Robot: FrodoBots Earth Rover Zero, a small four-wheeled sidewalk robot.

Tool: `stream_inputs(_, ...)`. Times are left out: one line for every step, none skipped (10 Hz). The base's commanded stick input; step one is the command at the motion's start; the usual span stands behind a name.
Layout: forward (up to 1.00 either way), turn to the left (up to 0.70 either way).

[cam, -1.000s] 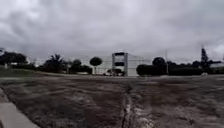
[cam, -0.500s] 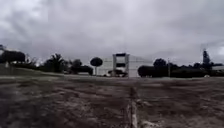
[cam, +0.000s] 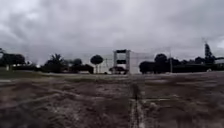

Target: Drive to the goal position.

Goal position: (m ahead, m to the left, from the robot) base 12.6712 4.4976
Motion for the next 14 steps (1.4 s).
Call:
stream_inputs(0.7,0.0)
stream_inputs(0.7,0.0)
stream_inputs(0.7,0.0)
stream_inputs(0.7,0.0)
stream_inputs(0.7,0.0)
stream_inputs(0.7,0.0)
stream_inputs(0.7,0.0)
stream_inputs(0.7,0.0)
stream_inputs(0.7,0.0)
stream_inputs(0.7,0.0)
stream_inputs(0.7,0.0)
stream_inputs(0.7,0.0)
stream_inputs(0.7,0.0)
stream_inputs(0.7,0.0)
